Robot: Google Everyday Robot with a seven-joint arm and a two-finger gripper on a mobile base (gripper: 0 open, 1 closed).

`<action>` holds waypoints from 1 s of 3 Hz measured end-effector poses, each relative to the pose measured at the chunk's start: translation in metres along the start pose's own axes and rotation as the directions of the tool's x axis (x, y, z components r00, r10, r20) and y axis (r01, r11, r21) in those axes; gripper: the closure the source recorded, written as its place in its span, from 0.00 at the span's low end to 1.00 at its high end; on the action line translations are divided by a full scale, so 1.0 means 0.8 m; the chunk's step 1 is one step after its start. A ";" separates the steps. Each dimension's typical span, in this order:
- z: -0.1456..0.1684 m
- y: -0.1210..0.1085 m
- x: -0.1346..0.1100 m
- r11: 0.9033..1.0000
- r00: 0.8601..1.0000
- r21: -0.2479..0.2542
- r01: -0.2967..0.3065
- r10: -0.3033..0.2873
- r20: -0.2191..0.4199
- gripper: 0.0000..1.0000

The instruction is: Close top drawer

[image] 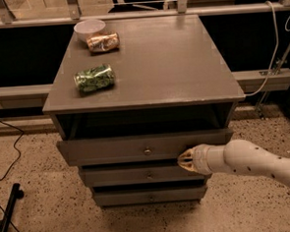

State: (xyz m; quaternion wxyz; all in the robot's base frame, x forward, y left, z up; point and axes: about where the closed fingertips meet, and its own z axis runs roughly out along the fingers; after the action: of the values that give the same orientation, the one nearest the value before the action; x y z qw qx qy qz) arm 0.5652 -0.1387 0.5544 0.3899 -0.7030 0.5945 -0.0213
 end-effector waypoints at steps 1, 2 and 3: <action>-0.010 -0.008 -0.003 1.000 0.999 0.022 0.017 -0.017 0.031 1.00; -0.010 -0.015 0.002 0.999 0.999 0.036 0.015 -0.016 0.044 1.00; -0.013 -0.025 0.010 0.998 0.998 0.060 0.017 -0.021 0.060 1.00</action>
Offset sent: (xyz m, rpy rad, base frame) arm 0.0140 -0.0150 0.0159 0.0555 -0.0558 0.0155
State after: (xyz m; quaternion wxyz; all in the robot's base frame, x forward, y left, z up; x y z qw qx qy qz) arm 0.5785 -0.1511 0.5700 0.4282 -0.6969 0.5749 -0.0215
